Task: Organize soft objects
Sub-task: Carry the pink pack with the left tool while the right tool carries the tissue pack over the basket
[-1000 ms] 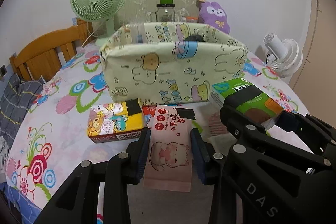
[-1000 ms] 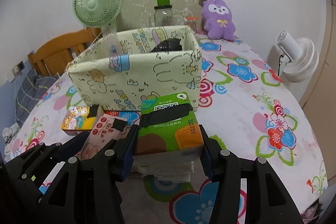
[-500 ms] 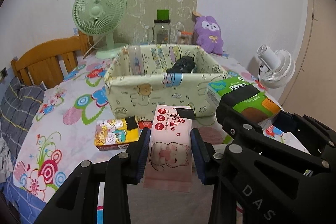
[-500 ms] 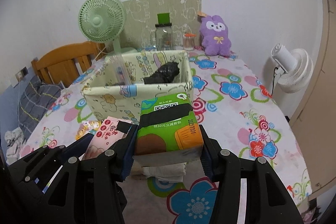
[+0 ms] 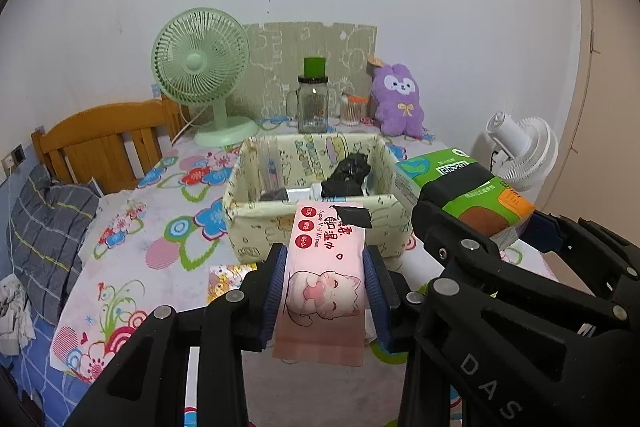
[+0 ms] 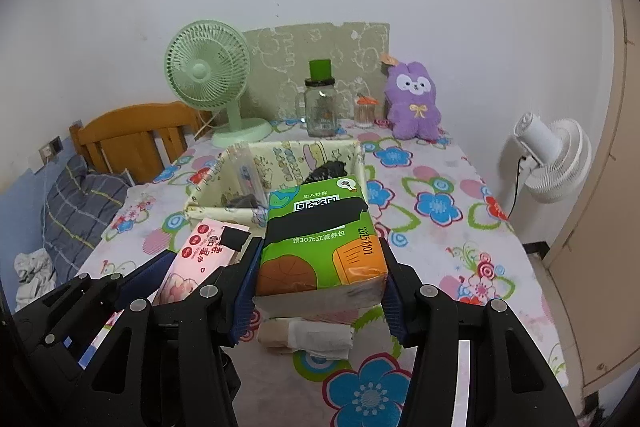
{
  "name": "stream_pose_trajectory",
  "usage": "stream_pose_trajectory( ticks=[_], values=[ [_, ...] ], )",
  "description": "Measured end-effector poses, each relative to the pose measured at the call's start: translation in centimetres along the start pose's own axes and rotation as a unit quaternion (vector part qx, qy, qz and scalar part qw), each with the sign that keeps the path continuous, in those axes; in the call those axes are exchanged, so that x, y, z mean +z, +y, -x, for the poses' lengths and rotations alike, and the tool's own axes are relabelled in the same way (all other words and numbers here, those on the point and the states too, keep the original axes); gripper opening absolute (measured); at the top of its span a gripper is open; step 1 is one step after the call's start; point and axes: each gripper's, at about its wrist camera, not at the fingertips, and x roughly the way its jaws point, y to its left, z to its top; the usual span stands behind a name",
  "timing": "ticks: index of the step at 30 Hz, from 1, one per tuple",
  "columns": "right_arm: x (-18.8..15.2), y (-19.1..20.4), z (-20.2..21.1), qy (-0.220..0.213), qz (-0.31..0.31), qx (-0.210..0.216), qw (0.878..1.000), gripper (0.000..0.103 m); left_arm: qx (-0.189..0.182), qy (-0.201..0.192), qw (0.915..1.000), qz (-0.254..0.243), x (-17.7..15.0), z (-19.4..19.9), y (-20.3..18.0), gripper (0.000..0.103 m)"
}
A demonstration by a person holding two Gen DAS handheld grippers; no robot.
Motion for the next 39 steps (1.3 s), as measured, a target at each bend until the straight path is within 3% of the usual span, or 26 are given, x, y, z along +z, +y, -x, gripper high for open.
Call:
stream_pose_trajectory(
  ticks=[16, 39],
  values=[
    [2.9, 0.3, 1.1, -0.02, 0.001, 0.003, 1.0, 0.057, 0.005, -0.026, 0.9996, -0.012, 2.8, 1.3, 0.1, 0.039],
    [5.7, 0.3, -3.1, -0.021, 0.006, 0.02, 1.0, 0.057, 0.007, -0.029, 0.9996, 0.0, 5.5, -2.4, 1.1, 0.039]
  ],
)
